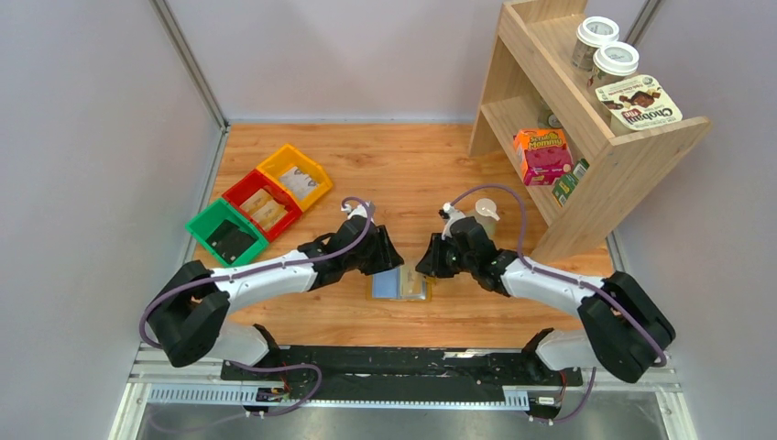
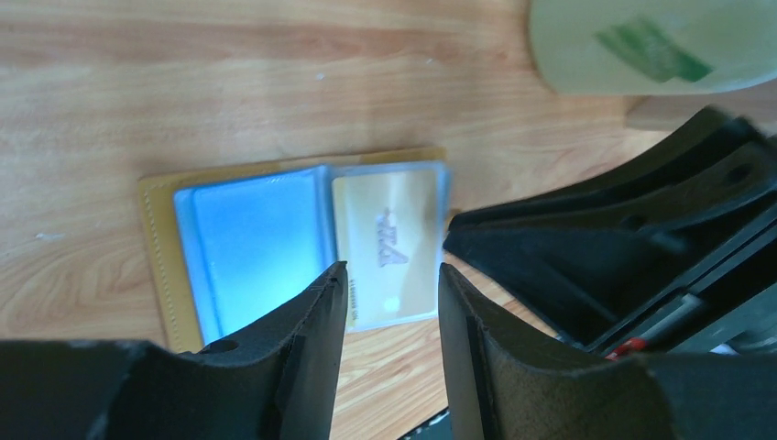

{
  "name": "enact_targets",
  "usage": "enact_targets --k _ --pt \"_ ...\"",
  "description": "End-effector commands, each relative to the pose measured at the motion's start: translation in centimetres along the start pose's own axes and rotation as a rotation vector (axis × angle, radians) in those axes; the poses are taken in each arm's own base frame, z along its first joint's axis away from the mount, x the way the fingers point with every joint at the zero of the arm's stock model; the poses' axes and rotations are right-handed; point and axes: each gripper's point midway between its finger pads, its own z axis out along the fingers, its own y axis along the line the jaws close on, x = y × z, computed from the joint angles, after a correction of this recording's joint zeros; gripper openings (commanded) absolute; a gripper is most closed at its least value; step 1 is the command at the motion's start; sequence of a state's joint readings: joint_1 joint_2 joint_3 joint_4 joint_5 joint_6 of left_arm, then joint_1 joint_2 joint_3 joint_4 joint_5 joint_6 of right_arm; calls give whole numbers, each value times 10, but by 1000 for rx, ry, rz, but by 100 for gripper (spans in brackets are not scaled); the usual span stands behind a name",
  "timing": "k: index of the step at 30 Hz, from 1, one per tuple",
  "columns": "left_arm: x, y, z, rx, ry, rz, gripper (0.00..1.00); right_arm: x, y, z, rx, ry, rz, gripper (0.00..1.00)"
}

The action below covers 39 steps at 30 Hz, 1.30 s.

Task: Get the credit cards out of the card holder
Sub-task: Remove the credit card from the card holder.

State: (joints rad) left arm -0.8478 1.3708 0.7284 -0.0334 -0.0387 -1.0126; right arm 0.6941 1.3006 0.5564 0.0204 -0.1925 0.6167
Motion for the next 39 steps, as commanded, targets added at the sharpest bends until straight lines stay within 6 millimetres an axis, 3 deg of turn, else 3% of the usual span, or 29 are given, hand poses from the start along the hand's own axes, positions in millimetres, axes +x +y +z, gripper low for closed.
enact_targets --k 1,10,22,39 --pt "13 13 2 -27 43 12 49 -15 11 11 -72 8 61 16" --pt "26 18 10 -33 92 -29 49 23 -29 28 -30 172 269 13" --pt "43 39 29 -100 156 -67 56 27 -34 28 -24 182 281 12" --pt "49 0 33 123 203 -94 50 26 -32 26 -35 174 281 12"
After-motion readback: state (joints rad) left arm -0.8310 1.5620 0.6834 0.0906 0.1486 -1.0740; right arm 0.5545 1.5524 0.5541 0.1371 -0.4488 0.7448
